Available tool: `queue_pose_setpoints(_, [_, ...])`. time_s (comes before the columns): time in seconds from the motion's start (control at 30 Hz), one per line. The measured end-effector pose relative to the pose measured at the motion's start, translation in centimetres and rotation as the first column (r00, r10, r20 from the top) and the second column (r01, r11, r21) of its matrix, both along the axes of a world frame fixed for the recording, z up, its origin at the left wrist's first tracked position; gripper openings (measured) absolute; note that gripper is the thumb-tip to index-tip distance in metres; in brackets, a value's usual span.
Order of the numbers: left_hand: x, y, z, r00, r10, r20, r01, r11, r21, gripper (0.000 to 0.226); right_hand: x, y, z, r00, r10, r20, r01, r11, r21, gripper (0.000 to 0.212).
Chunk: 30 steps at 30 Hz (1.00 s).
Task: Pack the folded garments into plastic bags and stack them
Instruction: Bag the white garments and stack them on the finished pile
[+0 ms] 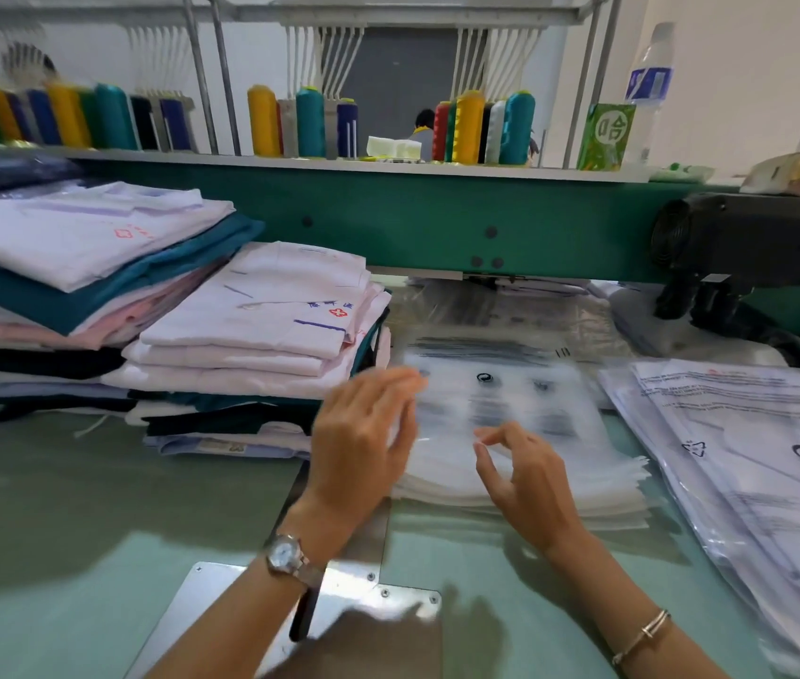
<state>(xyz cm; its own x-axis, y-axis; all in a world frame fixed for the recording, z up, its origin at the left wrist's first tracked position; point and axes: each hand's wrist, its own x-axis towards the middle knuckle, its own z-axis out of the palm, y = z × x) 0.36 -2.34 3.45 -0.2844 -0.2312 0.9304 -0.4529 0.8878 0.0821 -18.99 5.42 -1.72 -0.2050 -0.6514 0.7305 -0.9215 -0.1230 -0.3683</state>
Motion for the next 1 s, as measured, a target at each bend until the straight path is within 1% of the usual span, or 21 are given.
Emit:
queue_pose_setpoints(0.03, [0.5, -0.8, 1.0, 0.998, 0.057, 0.010, -0.057, 0.997, 0.048, 0.030, 0.0, 0.0, 0.0, 1.000, -0.001, -0.008, 0.001, 1.000, 0.011, 0.013])
queue_pose_setpoints(0.07, [1.1, -1.8, 2.1, 0.992, 0.114, 0.050, -0.119, 0.987, 0.109, 0.038, 0.0, 0.0, 0.0, 1.000, -0.001, -0.017, 0.002, 1.000, 0.024, 0.013])
queue_pose_setpoints(0.1, [1.7, -2.9, 3.1, 0.978, 0.168, 0.120, -0.187, 0.968, 0.165, 0.048, -0.1, -0.1, 0.1, 1.000, -0.002, -0.022, 0.003, 0.999, 0.039, 0.013])
queue_pose_setpoints(0.13, [2.4, -4.0, 4.0, 0.949, 0.222, 0.223, -0.268, 0.942, 0.203, 0.056, -0.1, -0.1, 0.1, 1.000, -0.001, -0.023, 0.002, 0.999, 0.053, 0.013])
queue_pose_setpoints(0.2, [3.6, -6.3, 5.6, 0.841, 0.300, 0.451, -0.429, 0.877, 0.218, 0.069, -0.1, -0.2, 0.1, 1.000, 0.008, -0.030, -0.006, 0.998, 0.066, 0.013])
queue_pose_setpoints(0.27, [4.5, -8.3, 6.6, 0.739, 0.295, 0.605, -0.519, 0.823, 0.232, 0.077, -0.2, -0.2, 0.0, 0.999, 0.013, -0.042, -0.009, 0.997, 0.080, 0.013])
queue_pose_setpoints(0.4, [5.1, -10.4, 7.2, 0.680, 0.175, 0.712, -0.545, 0.770, 0.331, 0.077, -0.4, -0.2, -0.2, 0.998, -0.003, -0.056, 0.011, 0.992, 0.128, 0.011])
queue_pose_setpoints(0.5, [5.2, -11.1, 7.1, 0.631, 0.188, 0.753, -0.560, 0.782, 0.274, 0.076, -0.4, -0.2, -0.2, 0.998, -0.011, -0.060, 0.021, 0.986, 0.164, 0.011])
queue_pose_setpoints(0.53, [5.2, -11.3, 7.2, 0.606, 0.207, 0.768, -0.565, 0.792, 0.232, 0.077, -0.4, -0.3, -0.2, 0.998, -0.010, -0.060, 0.020, 0.985, 0.173, 0.011])
queue_pose_setpoints(0.6, [5.5, -11.6, 7.5, 0.567, 0.245, 0.787, -0.548, 0.825, 0.137, 0.078, -0.4, -0.3, -0.2, 0.998, -0.007, -0.062, 0.019, 0.981, 0.191, 0.012])
queue_pose_setpoints(0.63, [5.8, -11.7, 7.7, 0.551, 0.256, 0.795, -0.523, 0.847, 0.090, 0.074, -0.5, -0.3, -0.1, 0.998, -0.008, -0.066, 0.021, 0.980, 0.196, 0.012])
queue_pose_setpoints(0.67, [6.0, -11.7, 7.8, 0.525, 0.303, 0.796, -0.488, 0.873, -0.011, 0.067, -0.5, -0.4, -0.1, 0.997, -0.012, -0.073, 0.026, 0.980, 0.198, 0.012])
queue_pose_setpoints(0.73, [6.5, -11.9, 7.8, 0.530, 0.413, 0.741, -0.423, 0.886, -0.192, 0.050, -0.6, -0.4, -0.1, 0.996, -0.012, -0.092, 0.031, 0.978, 0.205, 0.012])
queue_pose_setpoints(0.77, [6.5, -12.0, 7.7, 0.596, 0.399, 0.697, -0.420, 0.895, -0.153, 0.040, -0.6, -0.4, -0.1, 0.994, -0.008, -0.112, 0.031, 0.978, 0.208, 0.012])
queue_pose_setpoints(0.8, [6.5, -11.9, 7.7, 0.679, 0.337, 0.652, -0.400, 0.915, -0.056, 0.025, -0.6, -0.4, 0.0, 0.990, -0.002, -0.138, 0.031, 0.977, 0.209, 0.012])
queue_pose_setpoints(0.83, [6.3, -11.8, 7.7, 0.772, 0.236, 0.590, -0.372, 0.920, 0.119, 0.025, -0.7, -0.3, 0.0, 0.987, 0.002, -0.163, 0.033, 0.977, 0.210, 0.012])
queue_pose_setpoints(0.87, [6.0, -11.7, 7.7, 0.842, 0.177, 0.510, -0.343, 0.905, 0.251, 0.040, -0.7, -0.3, 0.1, 0.983, 0.003, -0.183, 0.037, 0.976, 0.214, 0.014])
queue_pose_setpoints(0.9, [5.7, -11.5, 7.8, 0.893, 0.161, 0.420, -0.322, 0.880, 0.348, 0.050, -0.6, -0.2, 0.2, 0.981, 0.000, -0.194, 0.043, 0.975, 0.220, 0.016])
queue_pose_setpoints(0.93, [5.4, -11.4, 7.9, 0.927, 0.165, 0.336, -0.300, 0.863, 0.406, 0.056, -0.5, -0.1, 0.3, 0.980, -0.005, -0.198, 0.051, 0.973, 0.227, 0.020])
queue_pose_setpoints(1.0, [5.0, -10.8, 8.3, 0.965, 0.187, 0.184, -0.251, 0.859, 0.446, 0.060, -0.4, 0.1, 0.5, 0.982, -0.008, -0.188, 0.050, 0.973, 0.224, 0.028])
